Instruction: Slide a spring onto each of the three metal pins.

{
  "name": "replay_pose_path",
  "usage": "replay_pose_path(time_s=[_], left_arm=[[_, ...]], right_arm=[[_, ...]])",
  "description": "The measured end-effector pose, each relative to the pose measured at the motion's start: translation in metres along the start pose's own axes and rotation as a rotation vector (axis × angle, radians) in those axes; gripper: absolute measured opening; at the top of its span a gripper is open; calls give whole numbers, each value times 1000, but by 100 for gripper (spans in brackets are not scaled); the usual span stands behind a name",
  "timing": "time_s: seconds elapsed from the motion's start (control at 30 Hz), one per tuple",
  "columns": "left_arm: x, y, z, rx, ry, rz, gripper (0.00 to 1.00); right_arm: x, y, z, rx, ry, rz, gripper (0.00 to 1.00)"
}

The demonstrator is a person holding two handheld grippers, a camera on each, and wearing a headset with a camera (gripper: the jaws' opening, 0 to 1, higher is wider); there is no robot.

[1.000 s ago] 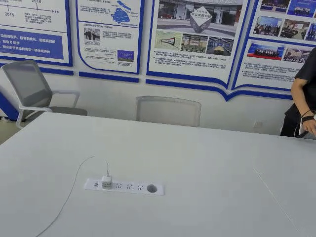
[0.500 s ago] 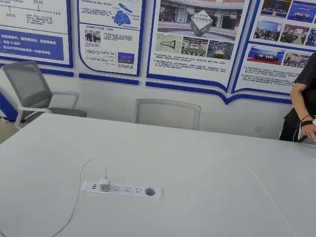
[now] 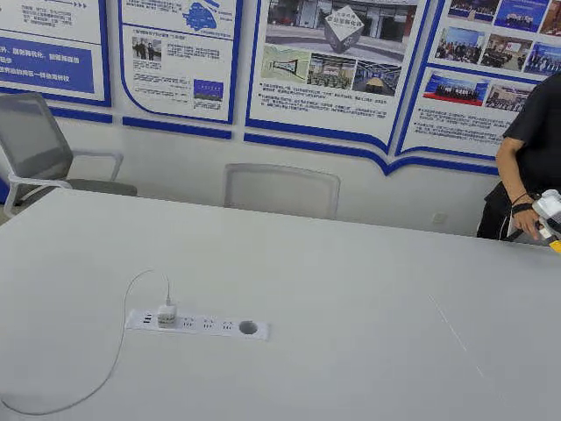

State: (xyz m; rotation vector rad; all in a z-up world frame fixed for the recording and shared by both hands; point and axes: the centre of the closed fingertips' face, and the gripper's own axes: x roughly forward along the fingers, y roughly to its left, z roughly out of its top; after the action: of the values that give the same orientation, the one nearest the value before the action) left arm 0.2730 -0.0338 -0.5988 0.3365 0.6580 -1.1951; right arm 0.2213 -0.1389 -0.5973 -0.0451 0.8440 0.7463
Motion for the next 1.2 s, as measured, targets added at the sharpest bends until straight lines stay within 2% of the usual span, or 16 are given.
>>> replay_pose_path(time_s=[0.33, 0.47, 0.63, 0.9, 1.13, 1.2], left_arm=[[30, -5, 12, 126, 41, -44, 63], [45, -7, 17, 157, 48, -60, 60], [63, -15, 19, 207, 70, -96, 56], [80, -16, 15, 212, 96, -121, 47], [87, -21, 9, 202, 108, -145, 41], [88, -22, 5, 215, 119, -149, 37]], right_arm=[[-4, -2, -7, 24, -1, -8, 82], [-5, -4, -9, 26, 4, -8, 82], [-6, -5, -9, 32, 0, -9, 82], [-5, -3, -10, 38, 0, -5, 82], [-3, -4, -11, 38, 2, -1, 82], [-3, -4, -10, 39, 2, -2, 82]])
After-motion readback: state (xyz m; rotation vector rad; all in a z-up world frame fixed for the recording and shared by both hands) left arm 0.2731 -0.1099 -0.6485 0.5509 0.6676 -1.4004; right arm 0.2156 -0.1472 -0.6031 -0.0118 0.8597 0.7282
